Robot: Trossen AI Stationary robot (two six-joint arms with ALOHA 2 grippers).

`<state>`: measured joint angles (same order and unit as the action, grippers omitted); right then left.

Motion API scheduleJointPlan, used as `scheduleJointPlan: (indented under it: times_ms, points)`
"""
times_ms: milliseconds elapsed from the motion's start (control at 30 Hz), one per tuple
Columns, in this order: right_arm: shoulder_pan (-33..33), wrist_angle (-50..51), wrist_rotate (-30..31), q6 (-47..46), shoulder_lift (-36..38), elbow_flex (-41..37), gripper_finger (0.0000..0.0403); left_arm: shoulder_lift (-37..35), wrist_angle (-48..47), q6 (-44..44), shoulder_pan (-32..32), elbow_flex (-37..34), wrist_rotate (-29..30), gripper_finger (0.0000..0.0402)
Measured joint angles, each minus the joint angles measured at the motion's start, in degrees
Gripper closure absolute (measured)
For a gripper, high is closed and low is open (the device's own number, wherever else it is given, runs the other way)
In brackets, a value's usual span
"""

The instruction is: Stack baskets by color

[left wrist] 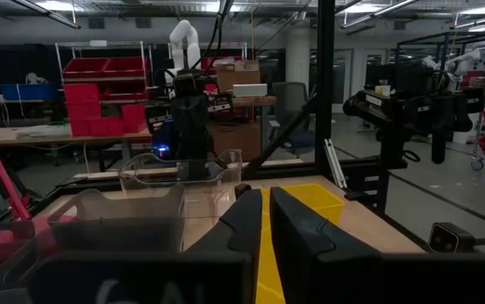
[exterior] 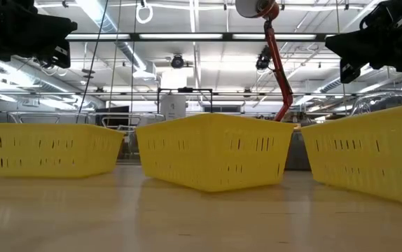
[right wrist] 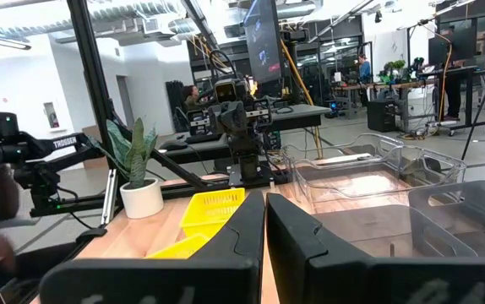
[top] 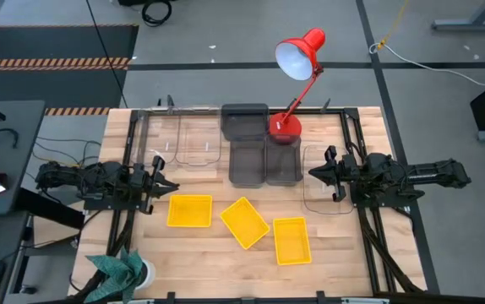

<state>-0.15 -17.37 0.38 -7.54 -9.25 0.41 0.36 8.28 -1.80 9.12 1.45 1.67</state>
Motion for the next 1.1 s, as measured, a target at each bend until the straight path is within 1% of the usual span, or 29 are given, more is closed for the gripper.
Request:
scheduleJointPlan:
  times_ms: [200, 467, 667, 800, 867, 1000, 1100]
  points:
    - [-0.02, 0.00, 0.00, -0.01, 0.00, 0.00, 0.0383, -0.01, 0.00, 0.00, -0.01, 0.00, 0.00, 0.0373]
    - [-0.01, 0.00, 0.00, -0.01, 0.00, 0.00, 0.0383, -0.01, 0.01, 0.00, -0.01, 0.00, 0.01, 0.0365]
    - [-0.02, -0.65, 0.06, 0.78, 0.00, 0.00, 0.0383, 0.00, 0.01, 0.01, 0.00, 0.00, 0.00, 0.0373]
    - [-0.04, -4.61, 0.23, 2.13, 0.00, 0.00, 0.0383, -0.02, 0.02, 0.02, -0.02, 0.00, 0.00, 0.0376]
    - [-0.08, -8.03, 2.76, 1.46, 0.00, 0.02, 0.0383, 0.00, 0.02, 0.00, -0.02, 0.00, 0.02, 0.0375]
    - [-0.08, -15.47, 8.94, -4.33, -0.24, 0.00, 0.0383, 0.00, 0.02, 0.00, -0.01, 0.00, 0.00, 0.0369]
    - [-0.09, -19.56, 8.95, -4.53, -0.82, 0.00, 0.0383, -0.02, 0.02, -0.02, -0.01, 0.00, 0.00, 0.0367]
